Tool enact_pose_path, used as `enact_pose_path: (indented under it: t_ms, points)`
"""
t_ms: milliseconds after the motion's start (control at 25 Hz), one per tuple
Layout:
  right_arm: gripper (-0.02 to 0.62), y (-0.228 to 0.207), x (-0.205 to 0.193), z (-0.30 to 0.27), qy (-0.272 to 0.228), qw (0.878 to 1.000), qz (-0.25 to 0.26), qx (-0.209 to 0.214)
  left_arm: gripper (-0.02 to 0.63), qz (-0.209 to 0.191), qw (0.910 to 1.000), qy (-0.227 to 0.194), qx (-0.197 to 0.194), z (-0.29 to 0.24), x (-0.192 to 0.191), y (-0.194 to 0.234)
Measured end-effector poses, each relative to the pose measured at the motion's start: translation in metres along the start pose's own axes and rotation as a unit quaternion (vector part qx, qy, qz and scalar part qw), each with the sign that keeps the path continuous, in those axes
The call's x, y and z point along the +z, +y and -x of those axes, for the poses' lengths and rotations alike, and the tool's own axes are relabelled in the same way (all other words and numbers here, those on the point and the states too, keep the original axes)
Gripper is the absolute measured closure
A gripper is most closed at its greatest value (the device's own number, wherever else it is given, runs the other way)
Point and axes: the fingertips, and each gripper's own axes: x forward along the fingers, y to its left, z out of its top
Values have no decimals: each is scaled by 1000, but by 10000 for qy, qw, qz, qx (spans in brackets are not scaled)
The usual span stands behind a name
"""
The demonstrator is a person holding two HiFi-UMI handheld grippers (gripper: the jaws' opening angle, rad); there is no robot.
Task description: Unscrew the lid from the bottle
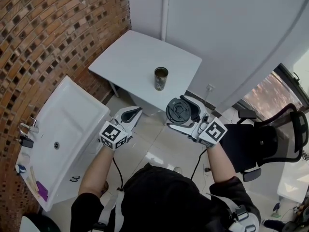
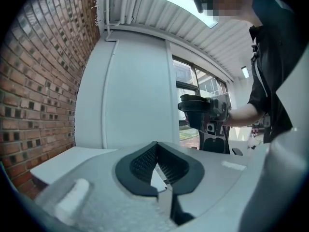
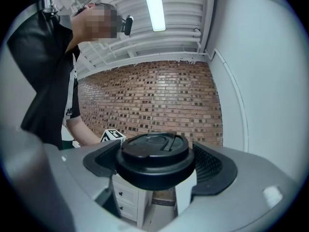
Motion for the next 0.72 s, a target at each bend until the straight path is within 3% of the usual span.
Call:
enact_pose_path:
  t_ms: [360, 720]
  points:
    - [132, -22, 8, 101, -129, 9987, -178, -453, 604, 225, 9989, -370, 204, -9, 25, -45]
    - [130, -25, -2, 137, -367, 9960, -592, -558, 604, 378, 9967, -476, 535, -19, 28, -75]
